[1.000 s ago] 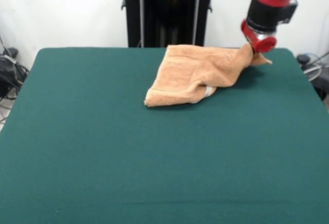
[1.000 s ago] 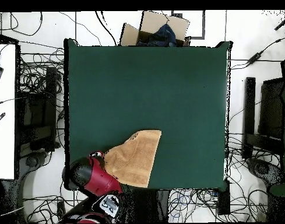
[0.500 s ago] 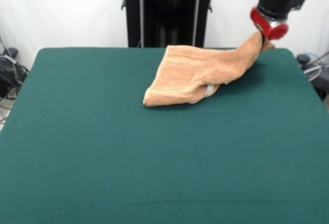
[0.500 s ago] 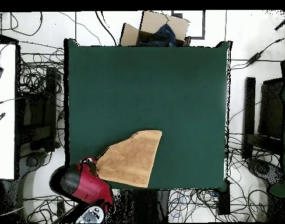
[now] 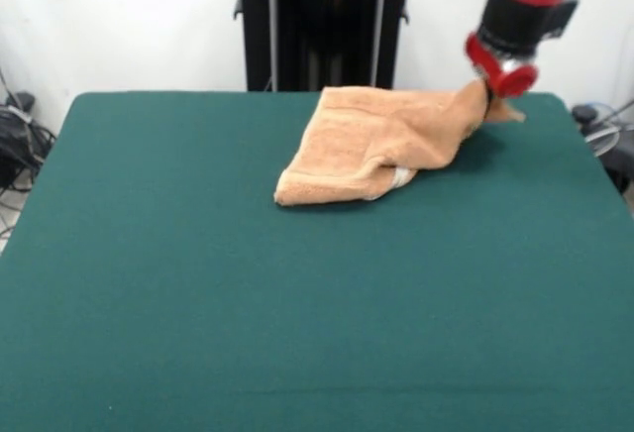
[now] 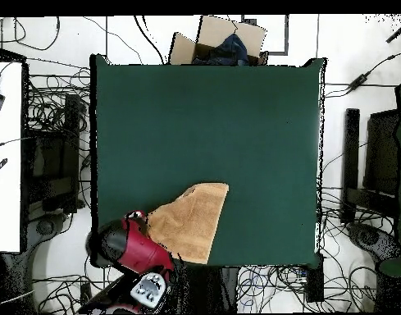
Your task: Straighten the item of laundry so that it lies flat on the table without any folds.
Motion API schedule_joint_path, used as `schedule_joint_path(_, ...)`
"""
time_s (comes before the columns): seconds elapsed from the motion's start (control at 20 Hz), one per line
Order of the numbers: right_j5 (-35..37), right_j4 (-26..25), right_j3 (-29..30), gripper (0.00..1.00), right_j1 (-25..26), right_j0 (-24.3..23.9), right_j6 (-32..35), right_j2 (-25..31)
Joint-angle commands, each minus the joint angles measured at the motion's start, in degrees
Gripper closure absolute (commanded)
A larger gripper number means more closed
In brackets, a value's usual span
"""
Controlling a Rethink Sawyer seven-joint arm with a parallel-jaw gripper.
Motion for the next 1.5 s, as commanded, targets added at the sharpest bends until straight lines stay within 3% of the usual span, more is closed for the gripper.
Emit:
schedule_joint_path(0.05,-13.77,-8.11,-7.51,1.0,8.91,-10.27,7.66,9.24)
schedule_joint_path(0.4,-12.8,-7.87,-9.69,1.0,10.31,-8.77,5.93,7.06)
schedule_joint_path(0.75,-7.27,-4.52,-11.96,1.0,9.84,-5.17,5.34,3.79)
schedule_joint_path(1.1,2.64,1.16,-17.17,1.0,10.79,2.03,6.9,-3.52)
schedule_joint_path(1.5,11.65,1.82,-19.32,1.0,9.42,6.57,11.63,-8.31)
